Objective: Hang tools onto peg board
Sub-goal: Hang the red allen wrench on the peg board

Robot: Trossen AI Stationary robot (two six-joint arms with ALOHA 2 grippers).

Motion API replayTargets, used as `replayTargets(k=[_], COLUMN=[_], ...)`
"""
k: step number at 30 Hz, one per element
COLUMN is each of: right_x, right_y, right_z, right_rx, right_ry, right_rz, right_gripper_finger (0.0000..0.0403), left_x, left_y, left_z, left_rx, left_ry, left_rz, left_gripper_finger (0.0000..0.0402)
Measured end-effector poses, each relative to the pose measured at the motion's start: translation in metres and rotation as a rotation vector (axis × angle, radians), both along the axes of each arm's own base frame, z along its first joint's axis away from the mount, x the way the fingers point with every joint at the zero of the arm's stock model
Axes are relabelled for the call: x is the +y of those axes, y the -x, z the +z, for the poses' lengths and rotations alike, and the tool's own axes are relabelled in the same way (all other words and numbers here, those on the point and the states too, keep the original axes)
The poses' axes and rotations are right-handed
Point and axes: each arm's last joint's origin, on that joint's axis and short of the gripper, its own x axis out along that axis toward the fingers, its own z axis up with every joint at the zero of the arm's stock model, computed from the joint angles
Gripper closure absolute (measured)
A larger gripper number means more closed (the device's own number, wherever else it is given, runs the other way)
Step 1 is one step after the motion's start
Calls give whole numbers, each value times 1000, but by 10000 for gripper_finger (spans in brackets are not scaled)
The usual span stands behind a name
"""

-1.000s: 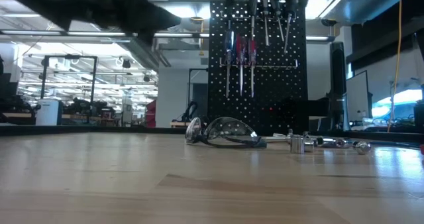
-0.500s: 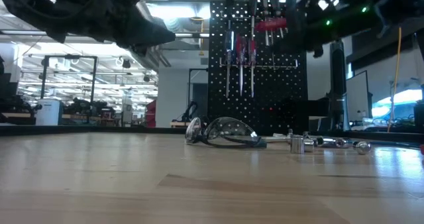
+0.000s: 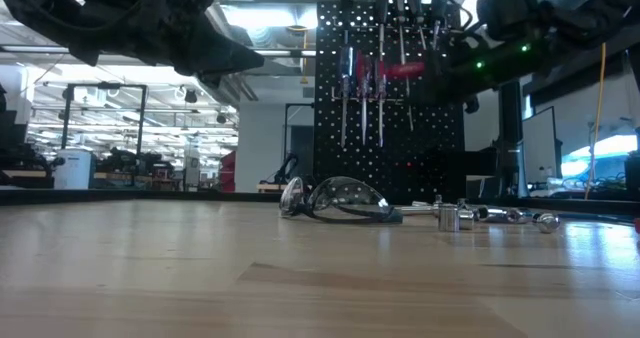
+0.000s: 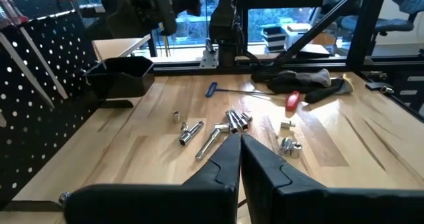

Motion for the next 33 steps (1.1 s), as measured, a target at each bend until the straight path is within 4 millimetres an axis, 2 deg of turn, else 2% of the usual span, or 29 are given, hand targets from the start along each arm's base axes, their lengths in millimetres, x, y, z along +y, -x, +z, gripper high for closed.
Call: replayTargets(k=[13, 21, 33], right_x=[-24, -24, -26], right_y=[4, 1, -1], right_z=[-11, -7, -12], right_rx=[-13, -81, -71], right_ry=[-37, -29, -26], right_rz=[-81, -20, -58], right_gripper_finger=[402, 402, 402], left_x=[0, 0, 0], left_y=[0, 0, 0], left_z=[0, 0, 0], left_rx=[0, 0, -3], left_ry=[0, -1, -3], left_rz=[-1, -1, -1], left_gripper_finger=[398, 398, 398])
